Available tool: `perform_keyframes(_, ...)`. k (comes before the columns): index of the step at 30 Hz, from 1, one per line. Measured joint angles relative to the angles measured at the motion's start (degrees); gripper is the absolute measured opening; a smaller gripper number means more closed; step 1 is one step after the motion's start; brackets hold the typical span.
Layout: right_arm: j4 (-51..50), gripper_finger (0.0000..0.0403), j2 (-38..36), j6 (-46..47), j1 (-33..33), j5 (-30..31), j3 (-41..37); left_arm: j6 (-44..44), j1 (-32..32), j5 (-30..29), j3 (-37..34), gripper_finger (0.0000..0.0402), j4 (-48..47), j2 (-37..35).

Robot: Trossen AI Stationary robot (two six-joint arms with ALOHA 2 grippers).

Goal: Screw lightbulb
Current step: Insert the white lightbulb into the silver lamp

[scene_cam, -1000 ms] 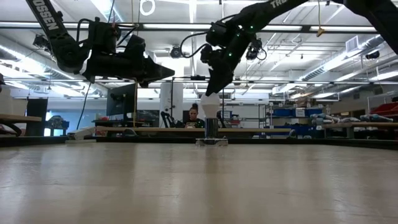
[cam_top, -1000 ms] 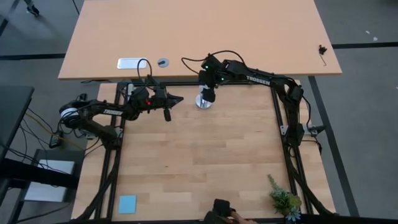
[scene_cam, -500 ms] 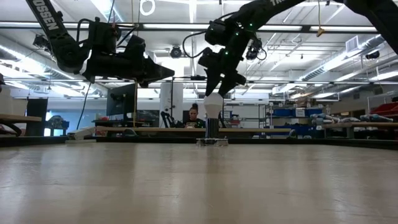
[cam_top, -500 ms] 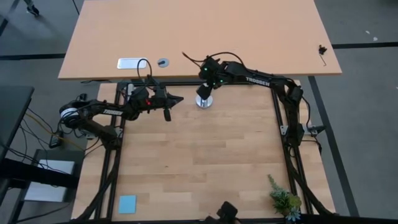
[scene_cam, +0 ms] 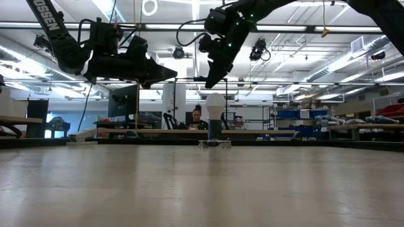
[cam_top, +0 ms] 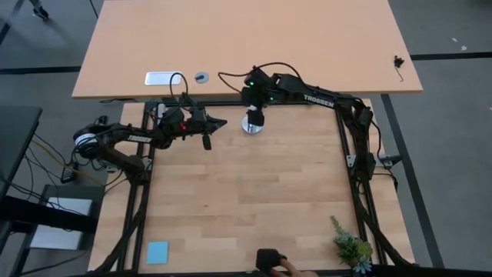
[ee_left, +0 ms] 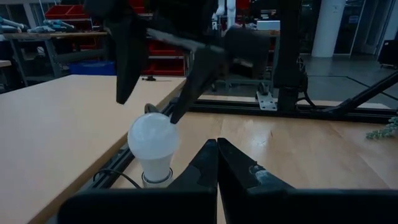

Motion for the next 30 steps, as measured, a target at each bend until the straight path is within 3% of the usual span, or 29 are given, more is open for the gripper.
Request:
perform_keyframes(6,-1.4,0.0294,0.1,-3.9,-1.5,-2.4,-1.9,0.0,0.0,0.0,0.0,0.0005,-0.1,0.0)
perform_keyframes(17,1.0,0.0293,-0.1,-1.9,-2.1,-4.0,-5.9,0.0,0.0,0.0,0.0,0.0005,-0.2,0.0)
perform_keyframes(25,2.5,0.0263,-0.2,14.1,-2.1,-1.4,-6.6,0.0,0.0,0.0,0.0,0.0005,-0.2,0.0)
perform_keyframes(30,1.2,0.0254,-0.2,30.1,-1.9,3.0,-6.6,0.0,0.0,0.0,0.0,0.0005,-0.1,0.0)
